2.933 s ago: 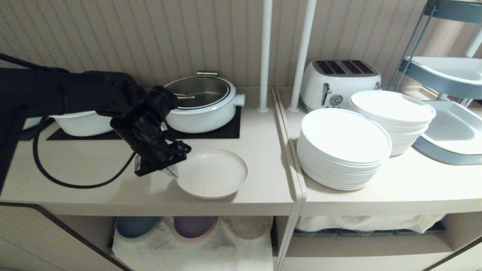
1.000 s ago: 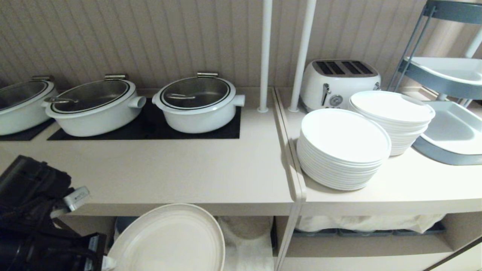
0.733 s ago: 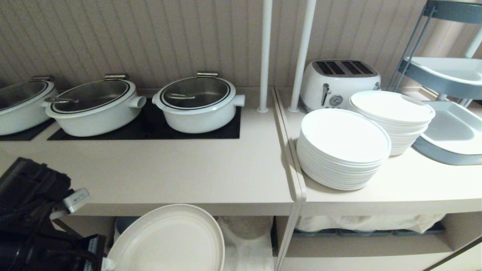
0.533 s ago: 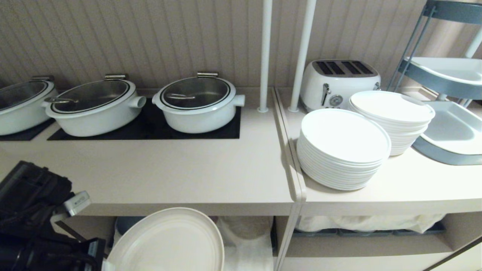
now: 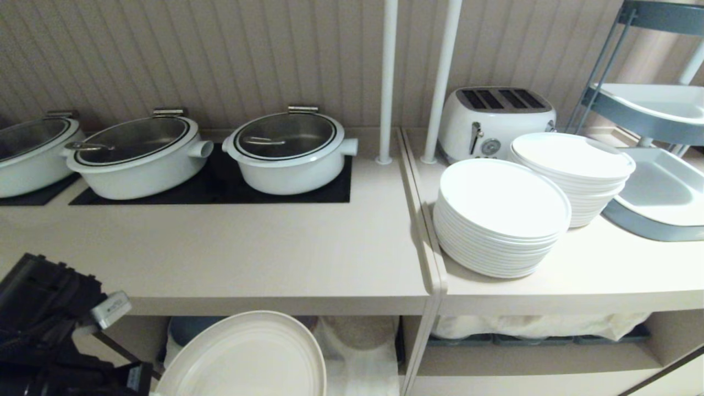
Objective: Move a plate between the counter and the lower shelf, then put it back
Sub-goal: Put the plate in the cupboard
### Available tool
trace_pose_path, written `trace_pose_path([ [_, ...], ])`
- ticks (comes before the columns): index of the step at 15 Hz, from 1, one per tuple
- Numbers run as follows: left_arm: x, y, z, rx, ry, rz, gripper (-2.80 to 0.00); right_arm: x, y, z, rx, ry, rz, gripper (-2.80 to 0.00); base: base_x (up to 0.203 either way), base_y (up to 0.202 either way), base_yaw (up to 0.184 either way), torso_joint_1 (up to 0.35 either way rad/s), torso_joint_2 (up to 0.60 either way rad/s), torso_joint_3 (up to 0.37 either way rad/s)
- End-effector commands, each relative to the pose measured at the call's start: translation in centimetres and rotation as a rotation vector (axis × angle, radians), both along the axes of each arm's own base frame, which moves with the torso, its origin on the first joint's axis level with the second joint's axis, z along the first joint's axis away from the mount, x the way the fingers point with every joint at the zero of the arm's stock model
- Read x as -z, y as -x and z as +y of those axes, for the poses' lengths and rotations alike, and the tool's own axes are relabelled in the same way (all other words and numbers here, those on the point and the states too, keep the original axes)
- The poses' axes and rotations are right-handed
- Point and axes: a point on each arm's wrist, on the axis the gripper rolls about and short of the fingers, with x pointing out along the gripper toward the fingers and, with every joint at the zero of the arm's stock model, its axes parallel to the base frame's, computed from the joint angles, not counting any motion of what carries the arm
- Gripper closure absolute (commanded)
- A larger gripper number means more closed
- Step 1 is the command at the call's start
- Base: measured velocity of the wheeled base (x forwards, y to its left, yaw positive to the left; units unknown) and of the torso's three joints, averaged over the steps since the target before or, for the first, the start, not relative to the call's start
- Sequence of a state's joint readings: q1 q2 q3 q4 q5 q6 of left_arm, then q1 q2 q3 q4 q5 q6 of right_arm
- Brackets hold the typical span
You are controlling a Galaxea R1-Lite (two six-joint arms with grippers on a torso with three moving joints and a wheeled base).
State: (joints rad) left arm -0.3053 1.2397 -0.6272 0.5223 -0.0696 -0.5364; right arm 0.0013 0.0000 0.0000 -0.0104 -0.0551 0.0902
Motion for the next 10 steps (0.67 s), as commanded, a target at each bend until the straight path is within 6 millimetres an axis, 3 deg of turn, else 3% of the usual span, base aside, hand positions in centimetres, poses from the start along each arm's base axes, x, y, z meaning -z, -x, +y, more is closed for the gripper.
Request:
trace_pose_path([
  [1, 0.30, 0.33, -0.10, 0.012, 0.001, 0.006, 0.00, 0.00, 0.00, 0.00, 0.000, 0.000, 0.000, 0.00, 0.000, 0.000, 0.000, 0.000, 0.00, 0.000],
  [10, 0.17, 0.44, -0.11, 0.014, 0.005, -0.006, 0.00, 0.00, 0.00, 0.00, 0.000, 0.000, 0.000, 0.00, 0.000, 0.000, 0.000, 0.000, 0.00, 0.000],
])
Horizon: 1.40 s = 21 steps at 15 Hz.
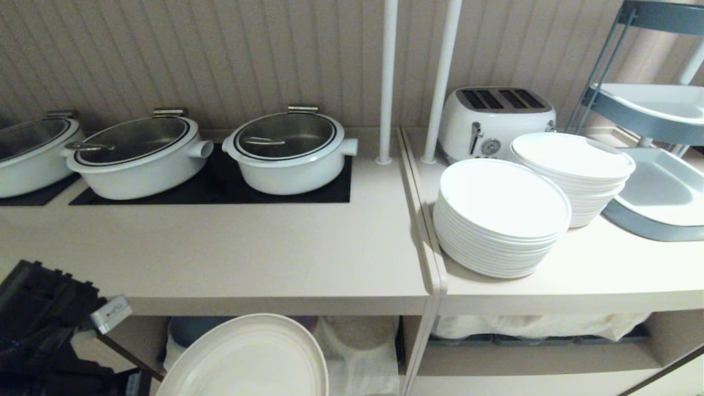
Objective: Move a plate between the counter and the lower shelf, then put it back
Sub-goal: Put the plate in the cupboard
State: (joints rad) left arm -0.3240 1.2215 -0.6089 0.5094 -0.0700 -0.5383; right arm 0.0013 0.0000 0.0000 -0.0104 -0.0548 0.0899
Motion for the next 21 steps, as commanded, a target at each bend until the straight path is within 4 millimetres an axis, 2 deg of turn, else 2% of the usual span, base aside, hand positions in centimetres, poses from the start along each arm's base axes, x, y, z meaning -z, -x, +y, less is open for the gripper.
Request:
trace_pose_path([
  [1, 0.05, -0.01, 0.00, -0.003, 0.000, 0.006, 0.00, 0.00, 0.00, 0.00, 0.000, -0.001, 0.000, 0.00, 0.000, 0.000, 0.000, 0.000, 0.00, 0.000],
  [21, -0.14, 0.13, 0.02, 0.004, 0.025, -0.013, 0.00, 0.00, 0.00, 0.00, 0.000, -0.001, 0.000, 0.00, 0.000, 0.000, 0.000, 0.000, 0.00, 0.000],
])
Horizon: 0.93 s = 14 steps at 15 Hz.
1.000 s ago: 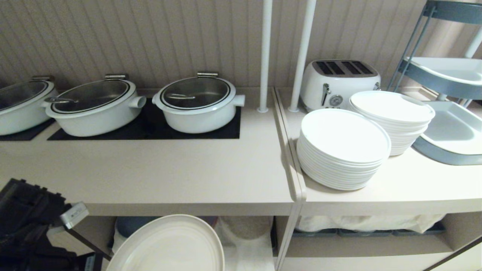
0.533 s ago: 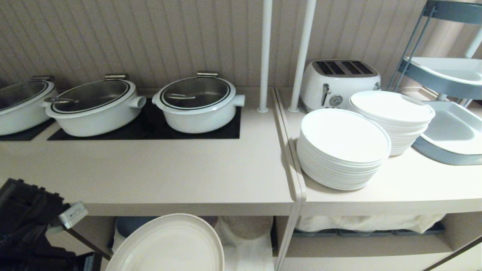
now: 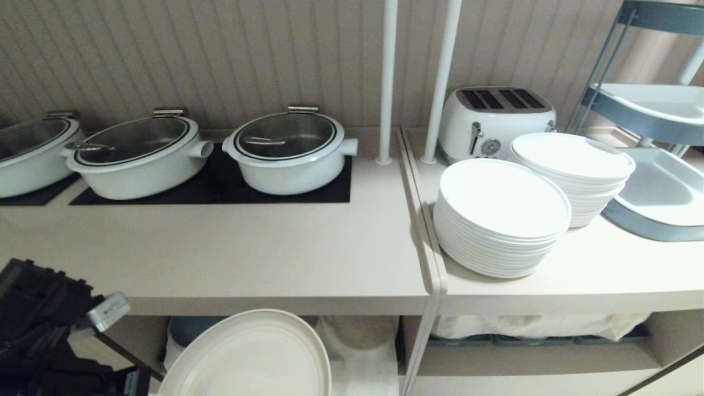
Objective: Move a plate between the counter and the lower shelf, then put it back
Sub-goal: Put the plate in the cupboard
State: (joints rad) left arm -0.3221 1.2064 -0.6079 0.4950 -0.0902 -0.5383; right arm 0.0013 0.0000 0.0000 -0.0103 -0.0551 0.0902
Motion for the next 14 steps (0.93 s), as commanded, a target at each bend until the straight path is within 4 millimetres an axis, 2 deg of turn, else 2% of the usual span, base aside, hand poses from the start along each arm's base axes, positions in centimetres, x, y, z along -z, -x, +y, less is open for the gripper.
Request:
trace_pose_path([
  [1, 0.21, 0.07, 0.02, -0.003, -0.002, 0.012, 0.00, 0.00, 0.00, 0.00, 0.000, 0.000, 0.000, 0.00, 0.000, 0.000, 0.000, 0.000, 0.00, 0.000],
  [8, 0.61, 0.40, 0.13, -0.003, -0.006, 0.025, 0.00, 0.00, 0.00, 0.00, 0.000, 0.000, 0.000, 0.00, 0.000, 0.000, 0.000, -0.007, 0.01, 0.010],
  [14, 0.47, 0.73, 0.24, -0.002, -0.001, 0.013, 0.00, 0.00, 0.00, 0.00, 0.000, 0.000, 0.000, 0.00, 0.000, 0.000, 0.000, -0.085, 0.20, 0.098],
])
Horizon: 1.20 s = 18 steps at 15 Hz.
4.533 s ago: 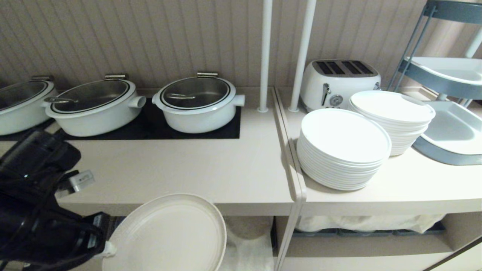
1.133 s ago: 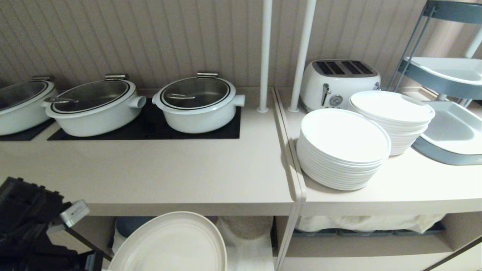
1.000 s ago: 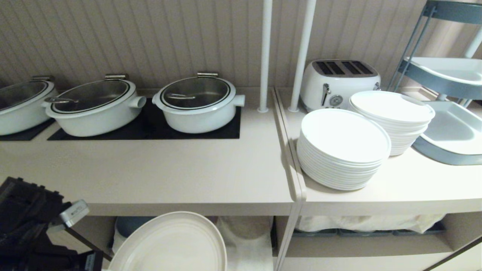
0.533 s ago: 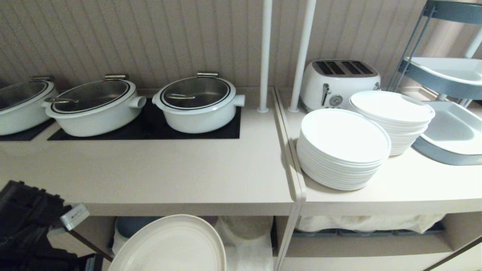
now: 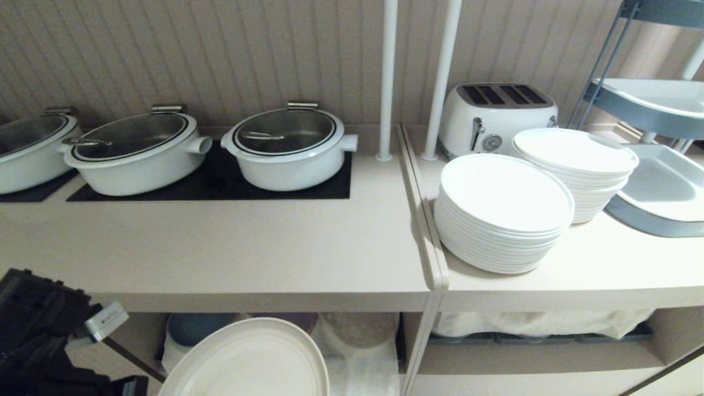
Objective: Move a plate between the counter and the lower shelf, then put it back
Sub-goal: Put the plate in the cupboard
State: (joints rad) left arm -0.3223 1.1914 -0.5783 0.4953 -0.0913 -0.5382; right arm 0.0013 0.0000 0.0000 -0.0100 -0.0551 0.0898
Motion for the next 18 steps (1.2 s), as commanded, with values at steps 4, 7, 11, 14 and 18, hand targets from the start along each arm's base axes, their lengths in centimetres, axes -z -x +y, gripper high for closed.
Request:
trace_pose_path([
  [4, 0.19, 0.48, 0.16, -0.003, 0.000, 0.003, 0.00, -0.01, 0.00, 0.00, 0.000, -0.001, -0.001, 0.00, 0.000, 0.000, 0.000, -0.129, 0.29, 0.148],
  [7, 0.21, 0.53, 0.18, -0.003, 0.000, 0.003, 0.00, -0.01, 0.00, 0.00, 0.000, -0.001, -0.001, 0.00, 0.000, 0.000, 0.000, -0.141, 0.30, 0.154],
  [11, 0.09, 0.74, 0.24, -0.003, 0.007, -0.008, 0.00, -0.01, 0.00, 0.00, 0.000, -0.001, -0.001, 0.00, 0.000, 0.000, 0.000, -0.143, 0.31, 0.160],
  [14, 0.16, 0.77, 0.26, -0.004, 0.005, -0.005, 0.00, -0.01, 0.00, 0.00, 0.000, -0.001, -0.001, 0.00, 0.000, 0.000, 0.000, -0.147, 0.32, 0.160],
  [18, 0.16, 0.77, 0.26, -0.004, 0.005, -0.005, 0.00, -0.01, 0.00, 0.00, 0.000, -0.001, -0.001, 0.00, 0.000, 0.000, 0.000, -0.158, 0.33, 0.176],
])
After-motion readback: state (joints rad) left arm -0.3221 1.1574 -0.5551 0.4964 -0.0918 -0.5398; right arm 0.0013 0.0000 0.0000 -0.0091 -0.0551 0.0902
